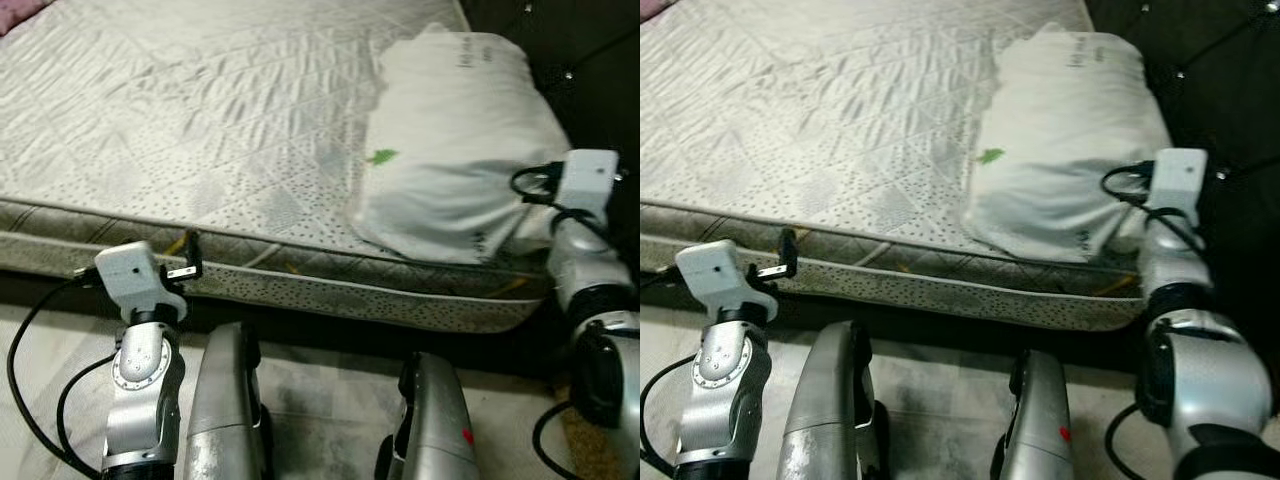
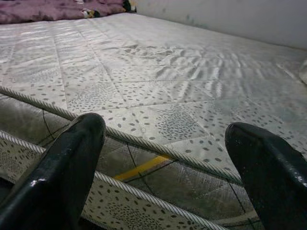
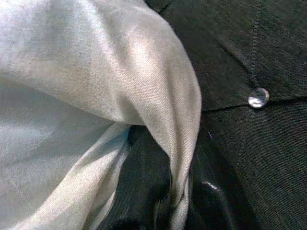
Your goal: Clean up the room
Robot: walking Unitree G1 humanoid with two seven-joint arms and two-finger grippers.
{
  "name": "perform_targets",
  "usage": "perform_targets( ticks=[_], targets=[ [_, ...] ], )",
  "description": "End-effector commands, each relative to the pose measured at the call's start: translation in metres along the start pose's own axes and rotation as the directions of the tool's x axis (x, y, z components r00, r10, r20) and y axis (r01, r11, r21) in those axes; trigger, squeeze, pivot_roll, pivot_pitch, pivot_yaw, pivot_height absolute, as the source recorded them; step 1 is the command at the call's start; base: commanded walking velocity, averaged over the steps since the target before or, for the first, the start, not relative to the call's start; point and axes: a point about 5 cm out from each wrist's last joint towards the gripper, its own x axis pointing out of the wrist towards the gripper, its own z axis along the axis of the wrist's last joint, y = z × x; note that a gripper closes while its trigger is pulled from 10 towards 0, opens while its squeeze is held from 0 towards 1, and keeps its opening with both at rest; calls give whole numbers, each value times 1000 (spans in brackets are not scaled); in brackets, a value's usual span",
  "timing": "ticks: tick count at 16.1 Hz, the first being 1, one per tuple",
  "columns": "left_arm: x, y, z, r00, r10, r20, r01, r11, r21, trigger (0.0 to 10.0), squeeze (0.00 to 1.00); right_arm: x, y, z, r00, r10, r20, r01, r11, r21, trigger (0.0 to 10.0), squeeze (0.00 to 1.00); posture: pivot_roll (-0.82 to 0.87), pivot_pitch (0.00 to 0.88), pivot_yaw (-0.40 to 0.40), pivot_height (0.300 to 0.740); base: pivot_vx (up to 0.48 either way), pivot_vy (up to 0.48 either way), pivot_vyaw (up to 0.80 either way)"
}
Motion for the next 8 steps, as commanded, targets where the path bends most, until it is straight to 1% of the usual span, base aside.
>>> perform_targets(
  ticks=[1,2,3,4,5,6,7,8],
  targets=[
    [-1,-3,-3,1000,-4,-6,4,1000,2,10000,0,3,-26,14,992,-118,40,117,993,22,0,0,79,34,-66,510,0,0,0],
    [-1,-4,-3,1000,-5,-9,5,1000,2,10000,0,1,-24,7,992,-126,28,126,992,8,0,0,73,24,-63,510,0,0,0],
    [0,-4,-4,1000,-6,-13,6,1000,2,10000,0,0,-18,-1,993,-120,4,120,993,4,0,0,72,21,-61,510,0,0,0],
    [2,-5,-4,1000,-11,-12,11,1000,4,10000,0,-3,-4,-12,997,-69,-31,70,998,10,1294,0,69,20,-58,510,0,0,0],
    [3,-4,-4,1000,-16,-13,16,1000,6,10000,0,-11,23,-29,998,31,-63,-30,1000,6,10000,0,67,21,-53,510,0,0,0],
    [4,-4,-4,1000,-16,-14,16,1000,5,10000,0,-17,40,-40,993,86,-84,-84,996,20,10000,318,67,21,-52,510,0,0,0],
    [5,-4,-4,1000,-15,-14,15,1000,-14,10000,0,-25,58,-51,985,138,-107,-132,990,57,10000,1000,69,22,-49,510,0,0,0],
    [5,-4,-4,1000,-8,-13,8,1000,-14,10000,0,-28,66,-54,981,157,-112,-151,987,61,10000,1000,72,23,-47,510,0,0,0]
  ],
)
